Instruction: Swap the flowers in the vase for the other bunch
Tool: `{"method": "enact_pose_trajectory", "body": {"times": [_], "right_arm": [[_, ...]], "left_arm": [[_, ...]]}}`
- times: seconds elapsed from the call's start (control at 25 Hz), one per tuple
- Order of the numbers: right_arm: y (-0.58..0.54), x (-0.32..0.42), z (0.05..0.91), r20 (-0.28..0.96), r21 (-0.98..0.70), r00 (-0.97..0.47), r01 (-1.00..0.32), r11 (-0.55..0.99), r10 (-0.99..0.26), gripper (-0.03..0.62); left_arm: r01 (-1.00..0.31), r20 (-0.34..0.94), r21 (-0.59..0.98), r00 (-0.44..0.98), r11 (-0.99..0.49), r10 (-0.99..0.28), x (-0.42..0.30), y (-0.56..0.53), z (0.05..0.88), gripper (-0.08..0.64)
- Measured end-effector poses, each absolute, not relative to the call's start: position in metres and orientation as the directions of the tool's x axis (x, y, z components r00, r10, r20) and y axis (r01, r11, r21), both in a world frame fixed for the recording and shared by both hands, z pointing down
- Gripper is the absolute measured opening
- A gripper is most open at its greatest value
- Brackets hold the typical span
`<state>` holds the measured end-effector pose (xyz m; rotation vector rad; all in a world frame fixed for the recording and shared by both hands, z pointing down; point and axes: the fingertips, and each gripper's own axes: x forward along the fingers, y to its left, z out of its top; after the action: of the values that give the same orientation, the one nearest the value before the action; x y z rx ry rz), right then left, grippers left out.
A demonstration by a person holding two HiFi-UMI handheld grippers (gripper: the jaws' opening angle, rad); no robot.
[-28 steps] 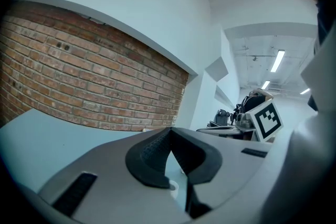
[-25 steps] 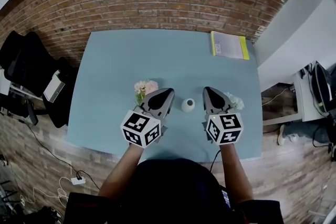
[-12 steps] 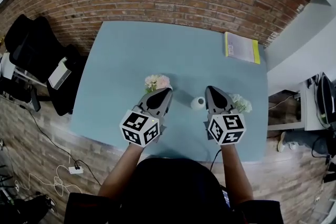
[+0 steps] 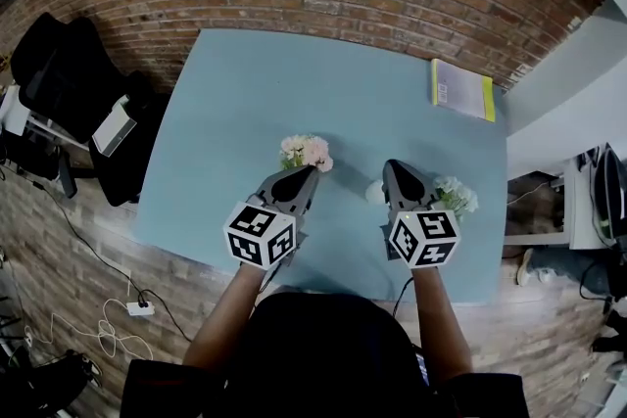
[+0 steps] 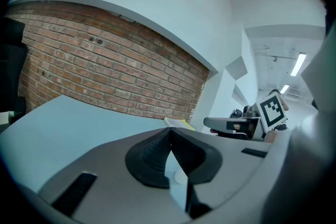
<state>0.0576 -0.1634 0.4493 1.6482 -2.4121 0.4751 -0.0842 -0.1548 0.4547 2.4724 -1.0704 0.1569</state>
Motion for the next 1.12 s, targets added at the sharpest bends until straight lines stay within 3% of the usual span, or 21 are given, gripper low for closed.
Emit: {"method": "enact_pose_trajectory", "body": {"times": [1.12], "right_arm": [[-0.183,0.023,0.473,0.381,-0.18,-0.429,-0.904,0.389,-0.819,0.015]], "left_arm": [[-0.76,0.486,0.353,0.647,-0.545,-0.587,-0.114,-0.178,0.519,0.014]]}}
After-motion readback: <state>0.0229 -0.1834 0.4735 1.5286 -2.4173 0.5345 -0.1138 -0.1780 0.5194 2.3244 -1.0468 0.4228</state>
